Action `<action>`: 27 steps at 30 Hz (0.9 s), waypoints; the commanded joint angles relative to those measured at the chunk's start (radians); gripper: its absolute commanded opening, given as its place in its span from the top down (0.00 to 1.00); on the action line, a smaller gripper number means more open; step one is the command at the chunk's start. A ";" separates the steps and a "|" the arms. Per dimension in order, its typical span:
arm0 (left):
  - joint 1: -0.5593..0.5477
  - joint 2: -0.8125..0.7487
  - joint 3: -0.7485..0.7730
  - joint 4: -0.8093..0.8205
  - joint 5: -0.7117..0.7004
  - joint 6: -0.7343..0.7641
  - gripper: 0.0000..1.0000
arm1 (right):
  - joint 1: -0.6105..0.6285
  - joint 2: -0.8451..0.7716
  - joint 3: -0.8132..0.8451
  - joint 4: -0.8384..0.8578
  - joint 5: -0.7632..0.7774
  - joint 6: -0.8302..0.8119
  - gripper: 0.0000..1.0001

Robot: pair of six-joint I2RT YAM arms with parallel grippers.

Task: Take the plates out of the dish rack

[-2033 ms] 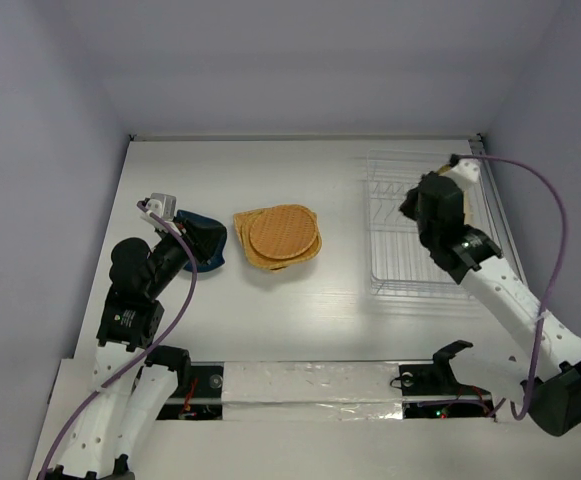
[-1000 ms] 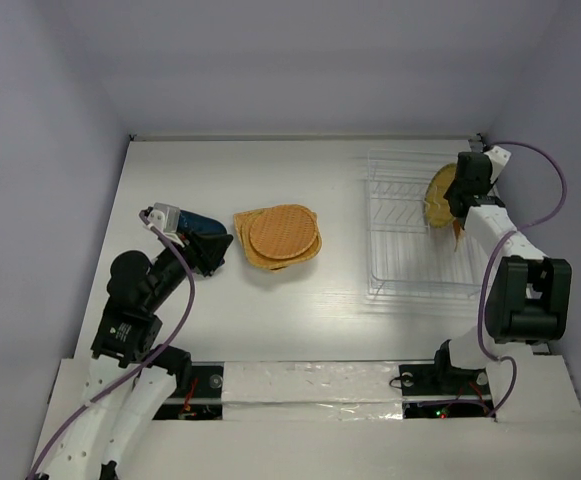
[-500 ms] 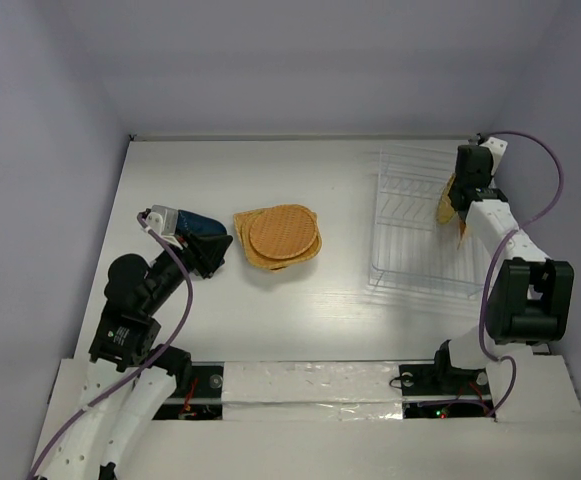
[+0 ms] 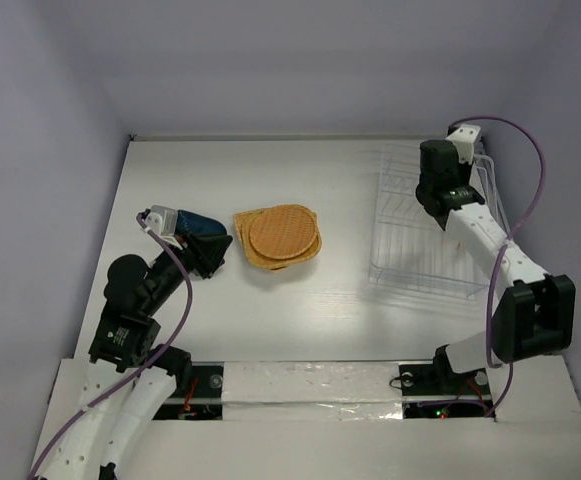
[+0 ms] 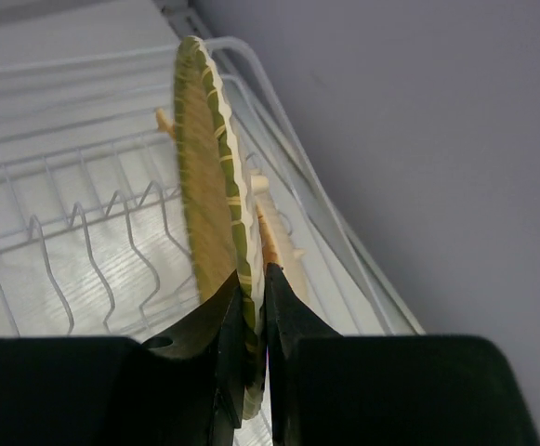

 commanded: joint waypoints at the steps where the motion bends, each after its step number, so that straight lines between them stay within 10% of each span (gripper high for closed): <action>1: -0.005 0.003 0.043 0.035 -0.007 0.009 0.79 | 0.016 -0.094 0.077 0.067 0.143 0.010 1.00; 7: -0.005 0.009 0.043 0.037 -0.001 0.012 0.79 | 0.140 -0.250 0.059 0.062 0.083 0.074 1.00; 12: -0.005 0.020 0.045 0.034 -0.007 0.012 0.79 | 0.244 -0.307 0.022 0.071 -0.413 0.325 1.00; 18: 0.025 0.040 0.045 0.032 -0.005 0.013 0.79 | 0.335 -0.145 -0.058 0.345 -0.956 0.649 1.00; 27: 0.045 0.059 0.045 0.029 -0.004 0.012 0.77 | 0.431 0.134 -0.064 0.531 -1.090 0.800 1.00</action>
